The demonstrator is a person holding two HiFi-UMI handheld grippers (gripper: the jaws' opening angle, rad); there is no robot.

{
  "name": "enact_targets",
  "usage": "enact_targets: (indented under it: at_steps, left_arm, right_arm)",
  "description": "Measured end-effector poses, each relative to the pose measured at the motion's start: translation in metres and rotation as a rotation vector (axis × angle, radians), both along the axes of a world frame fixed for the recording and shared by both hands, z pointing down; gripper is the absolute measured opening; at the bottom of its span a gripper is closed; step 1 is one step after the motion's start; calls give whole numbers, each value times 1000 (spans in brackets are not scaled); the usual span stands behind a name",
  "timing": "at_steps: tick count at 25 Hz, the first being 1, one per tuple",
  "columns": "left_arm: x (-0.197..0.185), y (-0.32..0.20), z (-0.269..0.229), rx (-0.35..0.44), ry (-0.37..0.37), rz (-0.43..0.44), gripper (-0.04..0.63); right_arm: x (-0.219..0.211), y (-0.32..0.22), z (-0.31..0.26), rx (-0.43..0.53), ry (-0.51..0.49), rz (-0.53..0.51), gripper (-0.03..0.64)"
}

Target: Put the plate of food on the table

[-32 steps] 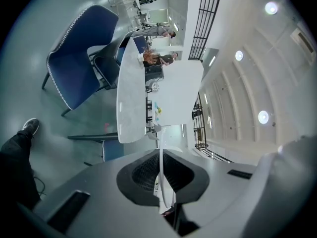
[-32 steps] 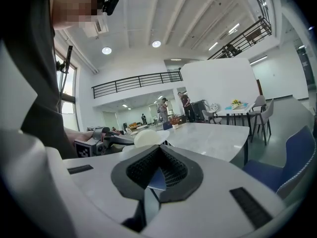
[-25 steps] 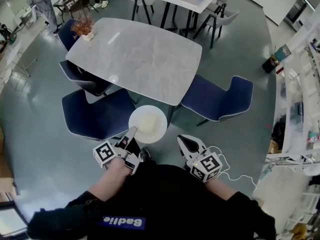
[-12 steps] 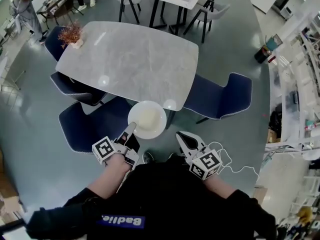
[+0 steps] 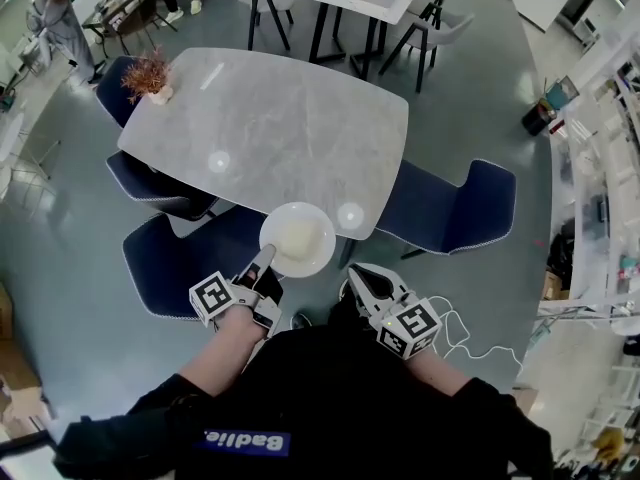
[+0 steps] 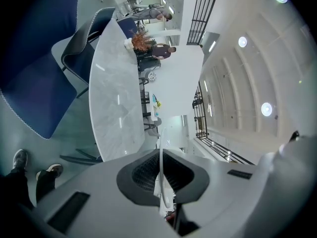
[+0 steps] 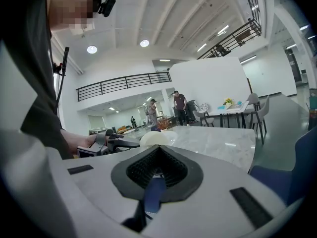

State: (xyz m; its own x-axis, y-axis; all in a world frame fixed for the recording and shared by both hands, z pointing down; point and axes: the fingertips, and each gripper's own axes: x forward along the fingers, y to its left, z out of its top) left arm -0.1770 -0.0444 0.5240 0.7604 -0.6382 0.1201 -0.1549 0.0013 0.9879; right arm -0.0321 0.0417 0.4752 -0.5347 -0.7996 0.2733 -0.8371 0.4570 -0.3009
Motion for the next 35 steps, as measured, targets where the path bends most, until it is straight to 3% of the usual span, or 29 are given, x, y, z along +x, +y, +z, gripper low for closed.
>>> enact_targets:
  at_steps: [18,27,35]
  left_arm:
    - [59,-97,18,-32,-27,-184,15]
    - [49,-147,33,-45,-24,-217,15]
    - [40,-201,64,-49,-49,-156,15]
  right_arm:
    - [97,-107,5,6,-14,-149,8]
    - [87,-136,11,-27,-23,-153,8]
    - [78,-147,10,-47,17,-70,8]
